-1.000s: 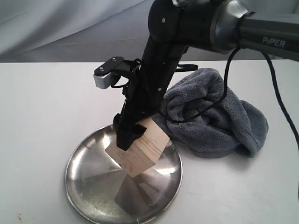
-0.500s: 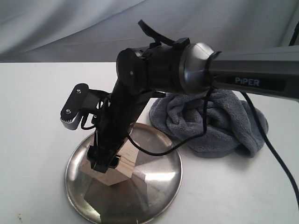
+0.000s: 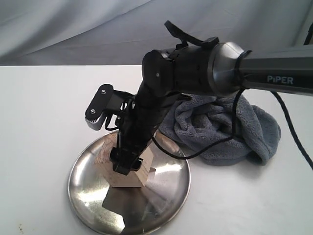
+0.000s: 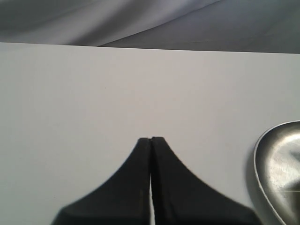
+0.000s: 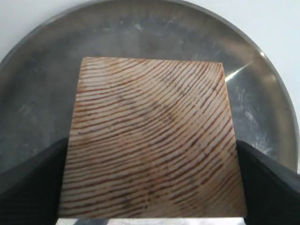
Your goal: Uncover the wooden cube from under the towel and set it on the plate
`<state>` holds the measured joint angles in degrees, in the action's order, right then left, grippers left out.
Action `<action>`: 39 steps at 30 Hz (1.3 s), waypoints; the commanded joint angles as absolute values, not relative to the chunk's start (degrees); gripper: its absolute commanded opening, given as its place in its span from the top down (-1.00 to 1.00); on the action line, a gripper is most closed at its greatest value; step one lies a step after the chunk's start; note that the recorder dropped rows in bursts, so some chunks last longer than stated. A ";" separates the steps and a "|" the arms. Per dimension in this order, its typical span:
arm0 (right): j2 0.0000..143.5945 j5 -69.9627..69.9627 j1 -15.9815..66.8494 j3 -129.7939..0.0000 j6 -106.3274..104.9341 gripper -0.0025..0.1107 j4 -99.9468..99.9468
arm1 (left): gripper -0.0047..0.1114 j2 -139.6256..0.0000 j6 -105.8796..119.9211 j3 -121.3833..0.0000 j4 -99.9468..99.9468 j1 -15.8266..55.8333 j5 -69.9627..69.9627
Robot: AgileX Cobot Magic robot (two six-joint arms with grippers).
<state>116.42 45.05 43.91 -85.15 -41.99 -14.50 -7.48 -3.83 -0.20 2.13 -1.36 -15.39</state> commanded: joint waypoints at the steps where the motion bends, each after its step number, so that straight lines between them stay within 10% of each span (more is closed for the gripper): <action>1: 116.71 47.93 43.32 -84.46 -41.56 0.96 -13.18 | 0.89 -7.30 -4.05 0.00 2.28 -1.12 -14.82; 17: 116.71 50.41 43.42 -84.46 -41.56 0.95 -12.95 | 0.89 -7.30 -4.05 0.00 2.28 -1.12 -14.82; 20: 116.71 50.66 43.42 -84.46 -41.56 0.47 -12.82 | 0.89 -7.30 -4.05 0.00 2.28 -1.12 -14.82; 24: 116.71 50.23 43.42 -84.57 -38.05 -0.90 -12.82 | 0.89 -7.30 -4.05 0.00 2.28 -1.12 -14.82; 39: 104.94 51.88 43.42 -84.71 -37.54 -0.90 -8.03 | 0.89 -7.30 -4.05 0.00 2.28 -1.12 -14.82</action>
